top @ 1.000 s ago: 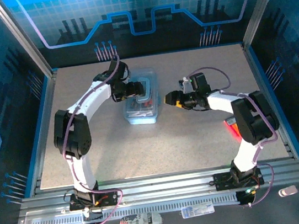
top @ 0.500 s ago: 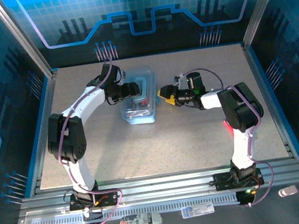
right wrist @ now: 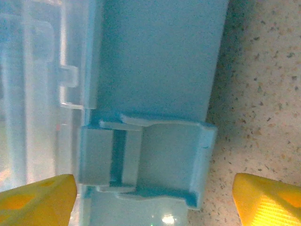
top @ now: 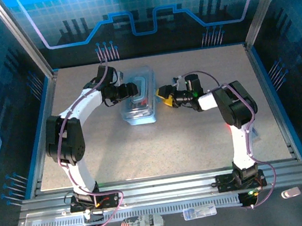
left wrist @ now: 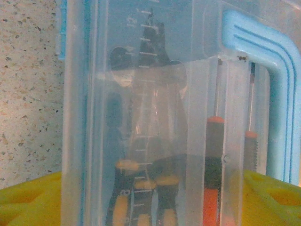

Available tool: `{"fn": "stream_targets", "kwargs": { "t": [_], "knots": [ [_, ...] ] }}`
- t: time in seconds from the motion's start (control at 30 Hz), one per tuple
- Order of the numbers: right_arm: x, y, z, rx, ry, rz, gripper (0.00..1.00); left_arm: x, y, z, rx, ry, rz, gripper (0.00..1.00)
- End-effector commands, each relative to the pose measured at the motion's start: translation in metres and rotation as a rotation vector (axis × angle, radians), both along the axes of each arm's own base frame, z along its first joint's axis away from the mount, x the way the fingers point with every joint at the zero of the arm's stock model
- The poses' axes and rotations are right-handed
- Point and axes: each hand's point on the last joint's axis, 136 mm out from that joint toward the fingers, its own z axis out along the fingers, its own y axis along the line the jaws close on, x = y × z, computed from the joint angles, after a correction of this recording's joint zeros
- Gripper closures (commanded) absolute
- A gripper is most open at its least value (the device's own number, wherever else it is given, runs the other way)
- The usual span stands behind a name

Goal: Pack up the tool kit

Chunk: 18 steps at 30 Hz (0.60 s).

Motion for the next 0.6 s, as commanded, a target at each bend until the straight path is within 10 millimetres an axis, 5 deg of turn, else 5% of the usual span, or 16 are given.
{"fn": "stream_targets", "kwargs": {
  "t": [0.0, 0.57],
  "knots": [
    [0.004, 0.017, 0.014, 0.054, -0.045, 0.043, 0.13, -0.042, 0.040, -0.072, 0.124, 0.262, 0.084, 0.30],
    [-0.005, 0.023, 0.046, 0.196, -0.079, 0.084, 0.16, -0.039, 0.039, -0.064, 0.115, 0.252, 0.087, 0.32]
  ]
}}
